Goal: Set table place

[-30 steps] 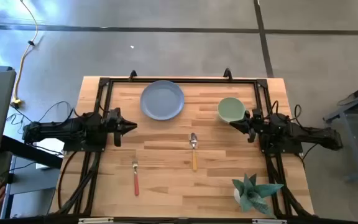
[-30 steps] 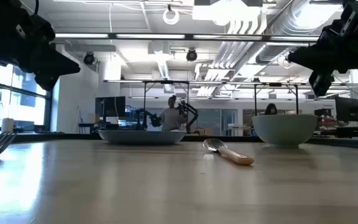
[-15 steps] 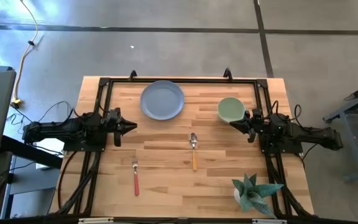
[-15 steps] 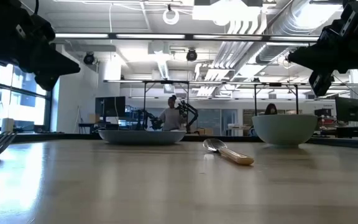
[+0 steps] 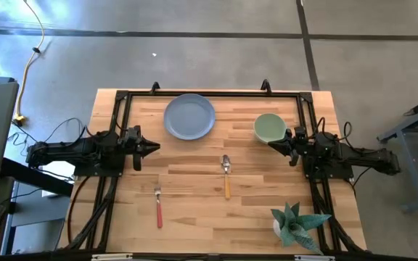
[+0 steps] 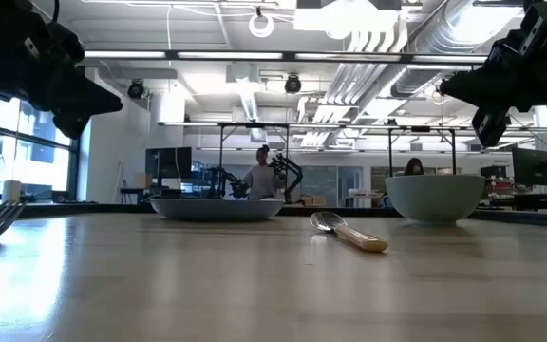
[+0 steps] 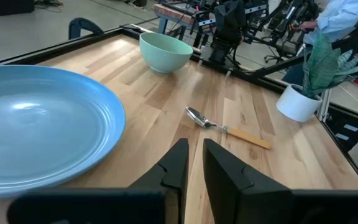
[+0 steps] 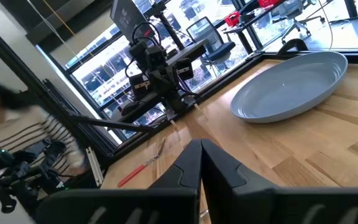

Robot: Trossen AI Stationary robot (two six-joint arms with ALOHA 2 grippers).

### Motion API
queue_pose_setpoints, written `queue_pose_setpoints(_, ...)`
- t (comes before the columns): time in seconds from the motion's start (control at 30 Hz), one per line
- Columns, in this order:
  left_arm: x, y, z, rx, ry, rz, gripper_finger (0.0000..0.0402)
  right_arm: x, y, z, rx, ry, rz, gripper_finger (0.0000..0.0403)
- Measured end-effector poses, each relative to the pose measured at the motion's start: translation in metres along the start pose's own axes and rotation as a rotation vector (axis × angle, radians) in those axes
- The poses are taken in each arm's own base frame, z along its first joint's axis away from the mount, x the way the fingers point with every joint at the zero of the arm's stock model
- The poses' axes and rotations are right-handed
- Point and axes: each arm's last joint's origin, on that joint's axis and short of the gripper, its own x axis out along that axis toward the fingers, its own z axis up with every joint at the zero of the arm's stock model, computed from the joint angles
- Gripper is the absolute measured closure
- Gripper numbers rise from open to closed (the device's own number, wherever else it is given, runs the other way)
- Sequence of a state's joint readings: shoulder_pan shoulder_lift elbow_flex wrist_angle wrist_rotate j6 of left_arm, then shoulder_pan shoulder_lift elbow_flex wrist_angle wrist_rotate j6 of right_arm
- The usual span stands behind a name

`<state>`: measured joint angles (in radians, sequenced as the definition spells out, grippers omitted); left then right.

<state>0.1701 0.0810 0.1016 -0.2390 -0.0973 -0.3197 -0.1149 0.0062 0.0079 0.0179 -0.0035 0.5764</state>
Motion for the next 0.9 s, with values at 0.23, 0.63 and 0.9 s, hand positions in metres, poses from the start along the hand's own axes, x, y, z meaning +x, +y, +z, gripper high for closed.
queue_pose_setpoints(0.23,0.0000,0.0000,0.0000,0.000,0.000,0.000,0.0364,0.0000,0.0000,0.0000,0.000,0.000,0.000,0.0402)
queue_pose_setpoints(0.63,0.0000,0.0000,0.0000,0.000,0.000,0.000,0.0364,0.0000,0.0000,0.0000,0.000,0.000,0.000,0.0402)
queue_pose_setpoints(0.9,-0.0002,-0.0019,0.0051,-0.015,-0.051,-0.024,0.0364,0.0000,0.0000,0.0000,0.000,0.000,0.000,0.0402)
